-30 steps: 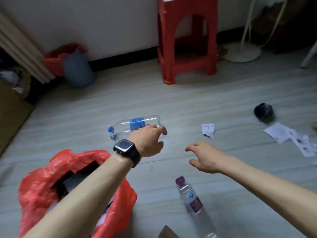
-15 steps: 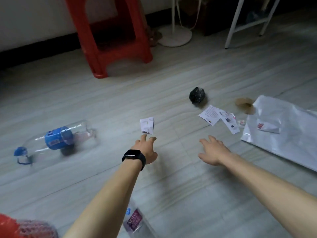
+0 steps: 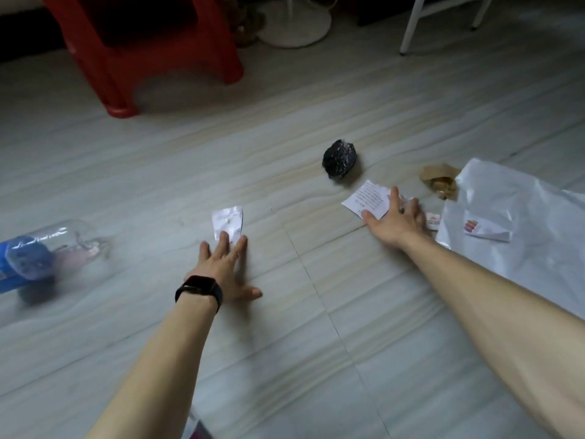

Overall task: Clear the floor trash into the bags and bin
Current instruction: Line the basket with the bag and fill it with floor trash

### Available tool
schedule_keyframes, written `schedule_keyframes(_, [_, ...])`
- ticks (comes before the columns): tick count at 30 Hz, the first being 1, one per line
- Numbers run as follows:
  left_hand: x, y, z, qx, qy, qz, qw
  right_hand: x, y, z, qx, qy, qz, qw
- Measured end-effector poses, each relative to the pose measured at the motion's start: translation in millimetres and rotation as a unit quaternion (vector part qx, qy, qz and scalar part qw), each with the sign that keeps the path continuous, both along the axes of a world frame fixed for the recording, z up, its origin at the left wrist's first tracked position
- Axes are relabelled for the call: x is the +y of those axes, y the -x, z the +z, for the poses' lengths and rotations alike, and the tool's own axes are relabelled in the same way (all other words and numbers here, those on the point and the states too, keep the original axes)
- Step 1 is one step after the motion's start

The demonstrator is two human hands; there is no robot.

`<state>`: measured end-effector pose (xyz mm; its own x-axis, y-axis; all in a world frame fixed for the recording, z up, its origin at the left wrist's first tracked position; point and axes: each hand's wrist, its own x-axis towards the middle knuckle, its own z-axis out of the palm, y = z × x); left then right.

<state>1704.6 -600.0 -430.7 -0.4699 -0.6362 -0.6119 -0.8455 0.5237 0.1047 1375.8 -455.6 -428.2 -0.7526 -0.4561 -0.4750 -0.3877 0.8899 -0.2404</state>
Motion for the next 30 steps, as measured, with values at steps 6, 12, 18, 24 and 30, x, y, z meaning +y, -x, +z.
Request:
schedule_keyframes(6, [-10,3,-9,0.004,-0.015,0.016,1.000,-2,-26,-28,0.120,0.080,0.125,0.982])
schedule_keyframes(12, [-5,3,1,0.013,-0.011,0.019,1.000,1,-56,-25,0.149,0.107,0.313,0.932])
schedule_keyframes(18, [30,-3,11,0.032,0.033,-0.069,0.997,7,-73,-11,0.090,0.142,0.237,0.957])
schedule_keyframes(24, [106,-28,4,0.179,0.140,-0.151,0.962,-6,-83,0,-0.008,0.055,0.216,0.975])
schedule_keyframes(30, [104,-31,2,0.146,0.072,-0.092,0.982,7,-124,0,-0.027,0.014,0.217,0.976])
